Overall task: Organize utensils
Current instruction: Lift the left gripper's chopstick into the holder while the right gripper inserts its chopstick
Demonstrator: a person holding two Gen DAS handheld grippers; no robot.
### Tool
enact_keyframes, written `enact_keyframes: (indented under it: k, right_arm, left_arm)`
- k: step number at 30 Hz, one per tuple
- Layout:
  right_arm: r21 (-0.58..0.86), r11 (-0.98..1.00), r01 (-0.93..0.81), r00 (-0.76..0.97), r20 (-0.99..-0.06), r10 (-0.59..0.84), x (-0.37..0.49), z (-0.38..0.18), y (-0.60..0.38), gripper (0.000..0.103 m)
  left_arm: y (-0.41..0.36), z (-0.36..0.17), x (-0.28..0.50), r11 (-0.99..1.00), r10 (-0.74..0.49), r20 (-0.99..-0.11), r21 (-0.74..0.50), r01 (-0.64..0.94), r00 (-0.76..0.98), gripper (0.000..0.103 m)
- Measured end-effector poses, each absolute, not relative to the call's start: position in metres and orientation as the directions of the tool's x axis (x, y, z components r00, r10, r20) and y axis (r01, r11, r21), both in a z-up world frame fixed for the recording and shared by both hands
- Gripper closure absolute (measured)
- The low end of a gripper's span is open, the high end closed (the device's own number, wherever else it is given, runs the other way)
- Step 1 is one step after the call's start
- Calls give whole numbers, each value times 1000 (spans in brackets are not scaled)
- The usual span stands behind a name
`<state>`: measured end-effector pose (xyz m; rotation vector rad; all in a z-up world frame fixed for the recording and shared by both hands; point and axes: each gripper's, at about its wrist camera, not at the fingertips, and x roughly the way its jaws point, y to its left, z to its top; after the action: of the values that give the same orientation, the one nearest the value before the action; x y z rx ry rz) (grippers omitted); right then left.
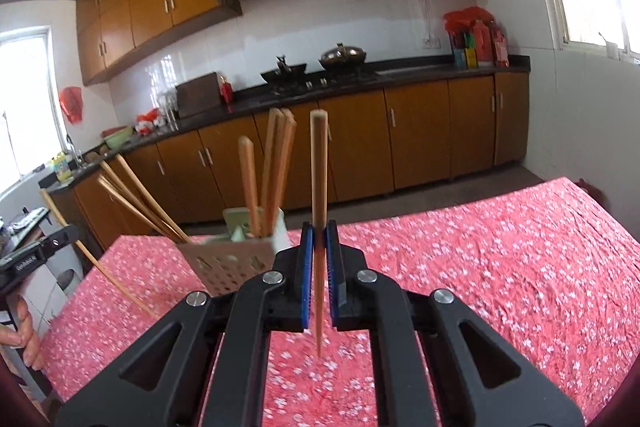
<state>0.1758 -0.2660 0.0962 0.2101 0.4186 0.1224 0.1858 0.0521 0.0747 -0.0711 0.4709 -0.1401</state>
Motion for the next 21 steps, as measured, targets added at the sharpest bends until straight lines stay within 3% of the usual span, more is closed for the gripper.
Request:
enact_keyframes:
  k: [11,21]
  right_arm:
    - [237,953,-187,948,-211,238,177,161,-240,96]
    - [254,954,-157,981,-73,181,210,185,-234,96]
  left_arm:
    - [17,127,176,971,-235,-312,-112,210,921,95]
    - [-18,185,212,971,-220,-149,-126,202,964,95]
